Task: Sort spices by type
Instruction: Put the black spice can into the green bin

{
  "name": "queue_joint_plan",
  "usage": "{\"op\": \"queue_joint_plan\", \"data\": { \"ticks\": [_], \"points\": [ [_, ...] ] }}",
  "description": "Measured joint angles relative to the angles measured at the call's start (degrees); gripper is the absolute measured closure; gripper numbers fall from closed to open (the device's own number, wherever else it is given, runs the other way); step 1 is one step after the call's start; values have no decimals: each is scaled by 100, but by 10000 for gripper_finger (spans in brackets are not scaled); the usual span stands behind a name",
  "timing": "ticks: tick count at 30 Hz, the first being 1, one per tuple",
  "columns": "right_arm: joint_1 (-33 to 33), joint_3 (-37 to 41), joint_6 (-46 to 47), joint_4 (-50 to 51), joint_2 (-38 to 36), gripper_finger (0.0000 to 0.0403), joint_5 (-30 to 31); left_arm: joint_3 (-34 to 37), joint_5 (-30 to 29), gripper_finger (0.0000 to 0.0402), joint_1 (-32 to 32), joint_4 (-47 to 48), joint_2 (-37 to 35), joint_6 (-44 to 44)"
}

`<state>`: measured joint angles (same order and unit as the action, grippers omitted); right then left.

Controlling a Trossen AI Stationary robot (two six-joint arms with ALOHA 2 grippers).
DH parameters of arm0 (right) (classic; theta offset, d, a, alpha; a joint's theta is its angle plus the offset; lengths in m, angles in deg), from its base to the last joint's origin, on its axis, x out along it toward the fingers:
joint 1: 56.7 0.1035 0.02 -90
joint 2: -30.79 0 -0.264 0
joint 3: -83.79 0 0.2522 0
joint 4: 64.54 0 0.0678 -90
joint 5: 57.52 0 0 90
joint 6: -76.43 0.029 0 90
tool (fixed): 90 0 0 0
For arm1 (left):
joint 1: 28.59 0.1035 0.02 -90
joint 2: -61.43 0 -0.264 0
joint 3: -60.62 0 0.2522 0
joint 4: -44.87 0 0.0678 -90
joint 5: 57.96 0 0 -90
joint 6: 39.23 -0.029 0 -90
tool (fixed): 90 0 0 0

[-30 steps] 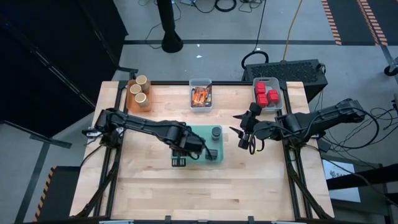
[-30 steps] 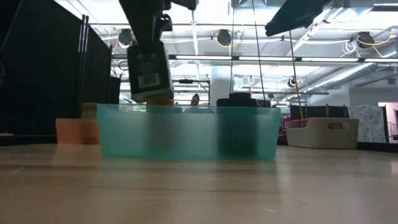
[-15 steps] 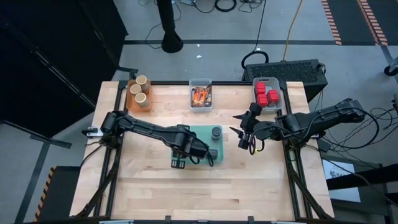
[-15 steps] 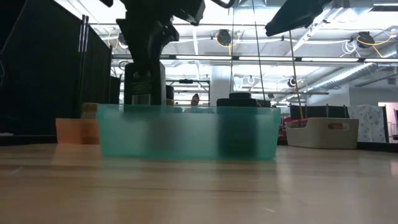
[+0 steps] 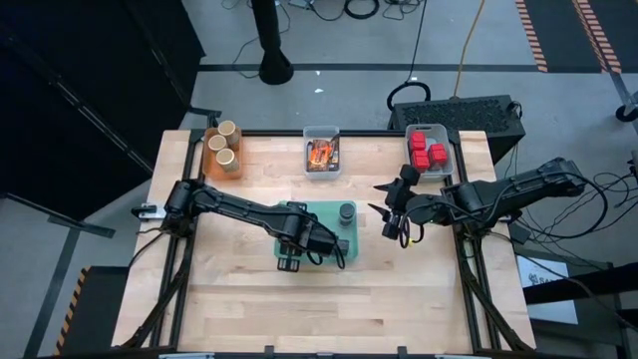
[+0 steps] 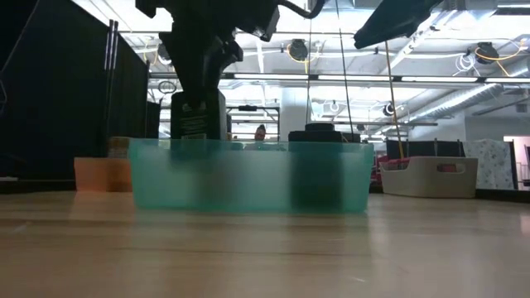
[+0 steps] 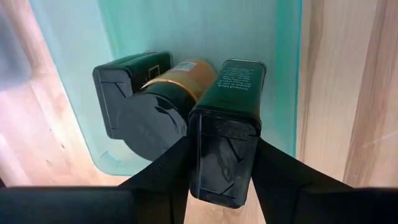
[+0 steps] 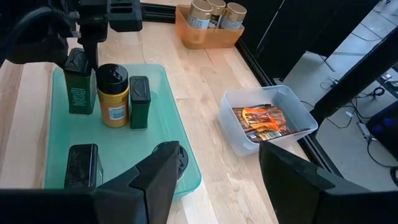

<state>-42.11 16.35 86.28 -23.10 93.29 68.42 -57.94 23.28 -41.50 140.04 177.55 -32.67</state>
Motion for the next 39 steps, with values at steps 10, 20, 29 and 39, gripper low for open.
{"op": "queue_joint_plan", "data": {
  "ticks": [10, 20, 29, 39],
  "points": [
    [0, -1, 0, 2, 0, 193, -2, 0, 105, 249, -2, -3, 0, 215],
    [0, -1, 44, 49, 0, 193, -24, 0, -39, 180, -2, -118, -2, 169],
    [0, 1, 44, 52, 0, 193, -22, -1, 3, 178, -46, 309, -4, 287],
    [1, 0, 57, 48, 0, 193, -22, -240, 185, 181, -686, 153, -441, -585]
  ]
}}
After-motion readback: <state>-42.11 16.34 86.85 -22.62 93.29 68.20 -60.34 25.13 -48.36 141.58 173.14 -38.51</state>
